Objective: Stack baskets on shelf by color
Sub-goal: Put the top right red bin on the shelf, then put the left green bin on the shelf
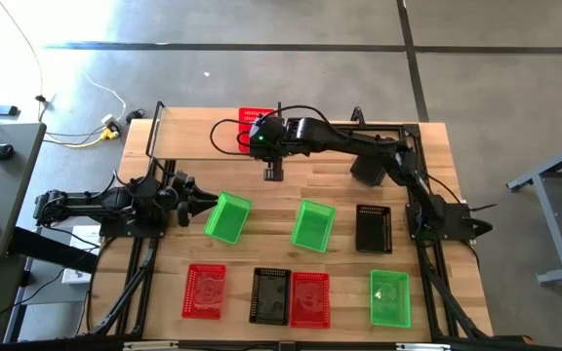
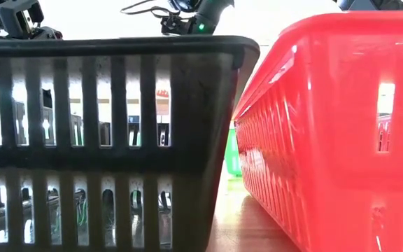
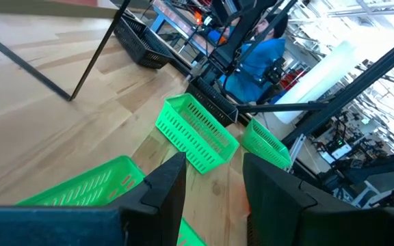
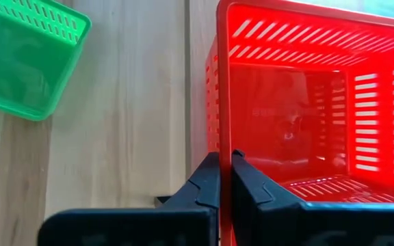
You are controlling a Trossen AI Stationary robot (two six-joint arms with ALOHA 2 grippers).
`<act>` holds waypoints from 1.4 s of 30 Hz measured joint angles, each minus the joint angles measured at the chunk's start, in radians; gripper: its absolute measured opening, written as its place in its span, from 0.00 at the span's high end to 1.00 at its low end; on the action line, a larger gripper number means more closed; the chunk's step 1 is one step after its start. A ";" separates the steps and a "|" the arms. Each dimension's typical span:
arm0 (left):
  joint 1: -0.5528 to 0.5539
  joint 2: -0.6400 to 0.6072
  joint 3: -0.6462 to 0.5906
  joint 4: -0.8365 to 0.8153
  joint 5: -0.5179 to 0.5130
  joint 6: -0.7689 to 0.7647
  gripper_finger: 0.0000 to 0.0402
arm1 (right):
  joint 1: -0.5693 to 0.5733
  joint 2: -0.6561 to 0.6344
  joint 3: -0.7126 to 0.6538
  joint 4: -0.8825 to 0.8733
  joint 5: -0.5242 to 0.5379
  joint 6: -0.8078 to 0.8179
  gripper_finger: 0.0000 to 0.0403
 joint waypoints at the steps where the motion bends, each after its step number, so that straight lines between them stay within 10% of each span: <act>1: 0.000 0.000 0.000 0.000 0.000 0.000 0.66 | 0.000 0.000 0.000 0.000 0.003 0.000 0.99; 17: 0.000 0.000 0.000 -0.002 0.000 0.000 0.66 | 0.008 0.002 0.014 0.022 0.049 0.027 0.77; 42: 0.000 0.000 0.000 0.000 0.000 0.097 0.61 | 0.061 -0.012 0.016 0.038 0.126 0.112 0.75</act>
